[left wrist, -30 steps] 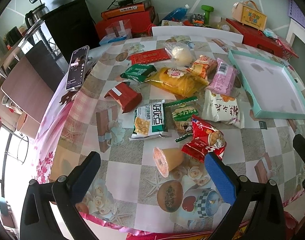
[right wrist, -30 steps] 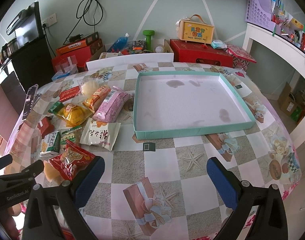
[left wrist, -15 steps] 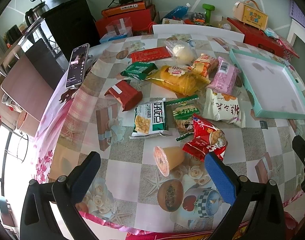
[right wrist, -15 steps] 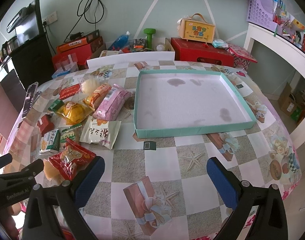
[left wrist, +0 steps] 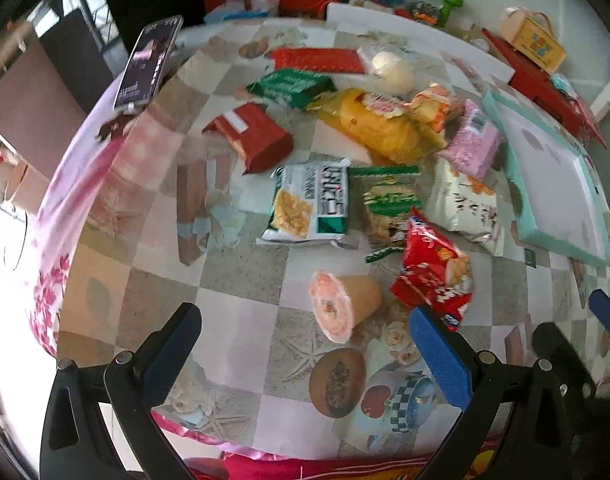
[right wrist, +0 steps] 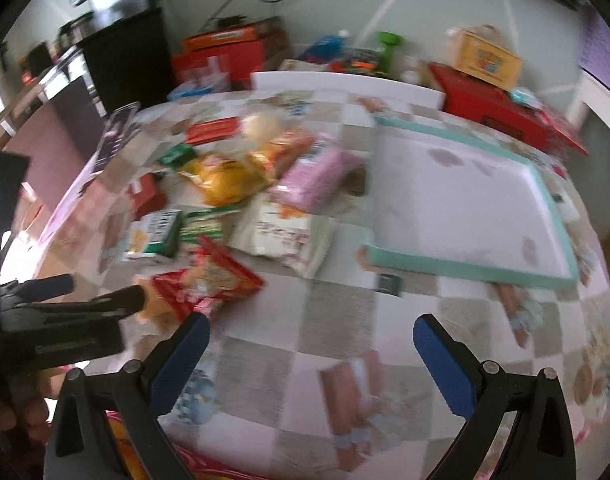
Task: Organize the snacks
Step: 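Grasp the red chip bag with the right tool while the left tool grasps the orange-lidded jelly cup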
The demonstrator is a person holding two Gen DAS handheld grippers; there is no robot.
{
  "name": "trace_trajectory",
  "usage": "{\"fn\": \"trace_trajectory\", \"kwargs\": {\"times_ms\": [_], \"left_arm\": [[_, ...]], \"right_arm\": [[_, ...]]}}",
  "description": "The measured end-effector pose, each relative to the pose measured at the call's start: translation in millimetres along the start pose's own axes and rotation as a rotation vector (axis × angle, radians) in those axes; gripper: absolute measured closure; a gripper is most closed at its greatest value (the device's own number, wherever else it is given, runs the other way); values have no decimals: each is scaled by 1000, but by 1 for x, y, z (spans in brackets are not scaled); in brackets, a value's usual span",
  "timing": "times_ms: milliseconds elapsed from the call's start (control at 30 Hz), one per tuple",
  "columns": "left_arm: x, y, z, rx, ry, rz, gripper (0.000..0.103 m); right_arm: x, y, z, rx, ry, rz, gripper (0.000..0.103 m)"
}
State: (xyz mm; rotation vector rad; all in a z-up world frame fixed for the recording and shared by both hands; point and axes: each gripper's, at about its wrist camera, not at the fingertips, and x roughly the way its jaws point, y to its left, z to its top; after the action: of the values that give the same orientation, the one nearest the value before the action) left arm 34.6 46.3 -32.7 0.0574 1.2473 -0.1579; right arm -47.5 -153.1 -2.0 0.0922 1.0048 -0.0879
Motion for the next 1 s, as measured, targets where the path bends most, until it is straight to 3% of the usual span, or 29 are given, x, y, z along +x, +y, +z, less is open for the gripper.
{"fn": "trace_trajectory", "kwargs": {"times_ms": [600,833,1000], "left_arm": [[51,34,10,-142,147,-155,5],[62,51,7,-168,145,-188,5],[66,49,8,-160,145,-189,5]], "right_arm": [[70,18,21,82,200,208,0],[87,11,19,164,247,271,0],[93,6,18,213,249,330,10]]}}
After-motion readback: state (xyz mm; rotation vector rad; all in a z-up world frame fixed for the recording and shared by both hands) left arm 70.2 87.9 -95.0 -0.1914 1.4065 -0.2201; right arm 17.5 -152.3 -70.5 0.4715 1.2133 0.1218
